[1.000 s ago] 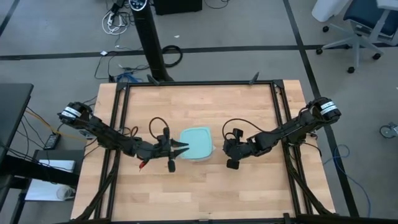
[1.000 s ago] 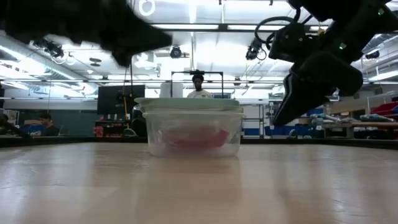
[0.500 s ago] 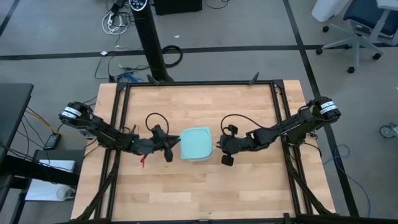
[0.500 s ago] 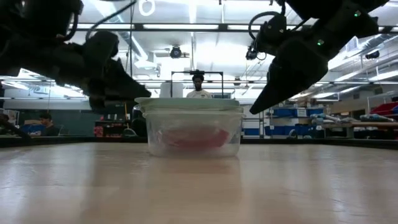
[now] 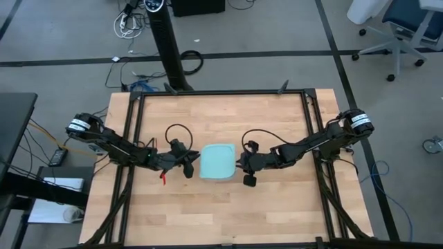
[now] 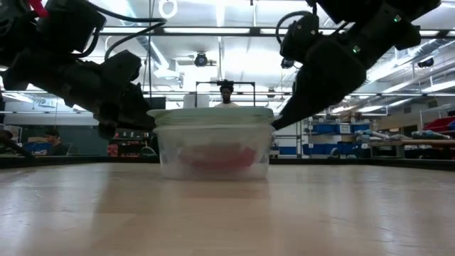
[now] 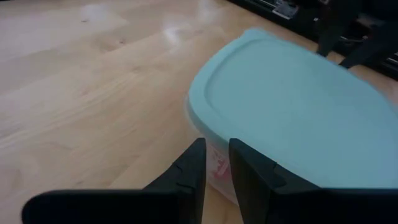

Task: Roll bandage
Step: Close the transparent tupperware

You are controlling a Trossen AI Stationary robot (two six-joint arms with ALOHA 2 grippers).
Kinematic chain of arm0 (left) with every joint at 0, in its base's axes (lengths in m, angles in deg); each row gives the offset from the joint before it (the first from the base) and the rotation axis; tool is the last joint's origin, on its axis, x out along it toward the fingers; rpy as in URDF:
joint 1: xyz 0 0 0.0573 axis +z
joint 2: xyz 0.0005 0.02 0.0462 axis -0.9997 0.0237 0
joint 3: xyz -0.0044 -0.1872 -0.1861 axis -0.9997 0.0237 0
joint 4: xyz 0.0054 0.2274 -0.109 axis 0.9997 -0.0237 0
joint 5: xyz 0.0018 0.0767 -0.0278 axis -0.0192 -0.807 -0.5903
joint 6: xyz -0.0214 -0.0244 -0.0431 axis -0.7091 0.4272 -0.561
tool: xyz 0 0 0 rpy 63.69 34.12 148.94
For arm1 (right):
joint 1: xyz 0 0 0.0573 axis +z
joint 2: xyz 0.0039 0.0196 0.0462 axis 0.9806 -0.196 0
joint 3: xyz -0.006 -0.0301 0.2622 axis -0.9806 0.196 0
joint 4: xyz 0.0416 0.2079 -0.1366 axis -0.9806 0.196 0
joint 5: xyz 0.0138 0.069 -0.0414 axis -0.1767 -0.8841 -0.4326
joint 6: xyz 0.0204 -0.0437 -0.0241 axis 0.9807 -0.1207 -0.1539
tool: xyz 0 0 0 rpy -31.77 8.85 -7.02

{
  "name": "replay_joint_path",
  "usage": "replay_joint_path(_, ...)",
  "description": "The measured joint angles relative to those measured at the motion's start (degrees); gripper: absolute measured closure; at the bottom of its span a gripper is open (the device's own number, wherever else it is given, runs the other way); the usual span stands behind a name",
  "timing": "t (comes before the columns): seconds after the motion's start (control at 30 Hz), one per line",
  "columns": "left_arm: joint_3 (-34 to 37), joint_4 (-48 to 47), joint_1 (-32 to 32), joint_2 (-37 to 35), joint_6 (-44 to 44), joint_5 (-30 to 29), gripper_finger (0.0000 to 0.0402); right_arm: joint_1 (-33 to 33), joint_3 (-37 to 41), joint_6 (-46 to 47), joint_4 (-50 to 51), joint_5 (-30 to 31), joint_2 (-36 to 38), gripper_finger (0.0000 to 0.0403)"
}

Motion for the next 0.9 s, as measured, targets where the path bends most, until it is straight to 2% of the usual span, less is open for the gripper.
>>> replay_joint_path(0.53, -0.01, -0.15, -0.17, 0.02, -1.07, 0.89, 0.0326, 1.28, -3.14, 3.60, 1.73, -4.38, 0.22, 0.0329)
replay_joint_path(0.67, -0.02, 0.30, -0.17, 0.02, -1.01, 0.99, 0.0326, 1.09, -3.71, 5.03, 2.47, -7.47, 0.44, 0.0329)
replay_joint_path(0.9, -0.02, 0.76, -0.17, 0.04, -0.92, 0.92, 0.0326, 1.18, -6.70, 3.81, 3.00, -7.87, 0.70, 0.0329)
